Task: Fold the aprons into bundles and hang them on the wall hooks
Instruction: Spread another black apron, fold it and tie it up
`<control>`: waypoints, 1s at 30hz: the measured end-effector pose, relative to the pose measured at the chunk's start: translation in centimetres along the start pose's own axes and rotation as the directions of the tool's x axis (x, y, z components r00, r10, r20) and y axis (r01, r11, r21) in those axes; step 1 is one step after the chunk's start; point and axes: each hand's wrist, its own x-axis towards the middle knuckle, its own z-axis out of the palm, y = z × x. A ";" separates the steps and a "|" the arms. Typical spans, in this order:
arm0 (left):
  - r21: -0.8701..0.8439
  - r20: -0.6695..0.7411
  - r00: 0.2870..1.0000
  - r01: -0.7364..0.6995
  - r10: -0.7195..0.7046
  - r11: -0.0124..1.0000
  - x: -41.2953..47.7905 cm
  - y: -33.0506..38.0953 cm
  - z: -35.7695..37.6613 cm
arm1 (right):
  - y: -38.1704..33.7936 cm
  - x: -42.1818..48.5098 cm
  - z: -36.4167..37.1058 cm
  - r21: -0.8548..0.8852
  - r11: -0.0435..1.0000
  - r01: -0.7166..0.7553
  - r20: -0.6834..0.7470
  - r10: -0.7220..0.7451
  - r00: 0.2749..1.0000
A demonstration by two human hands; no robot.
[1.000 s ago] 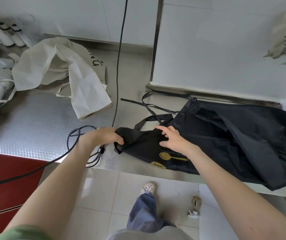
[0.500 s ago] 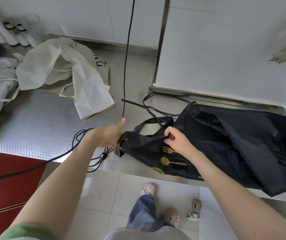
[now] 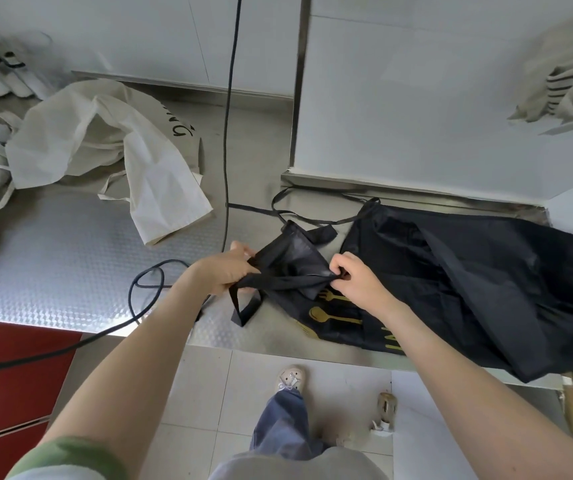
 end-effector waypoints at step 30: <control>0.667 -0.012 0.944 0.253 -0.329 0.701 0.7 -1.9 -4.1 | -2.0 1.1 1.4 -0.282 0.952 -0.117 0.171 0.169 0.971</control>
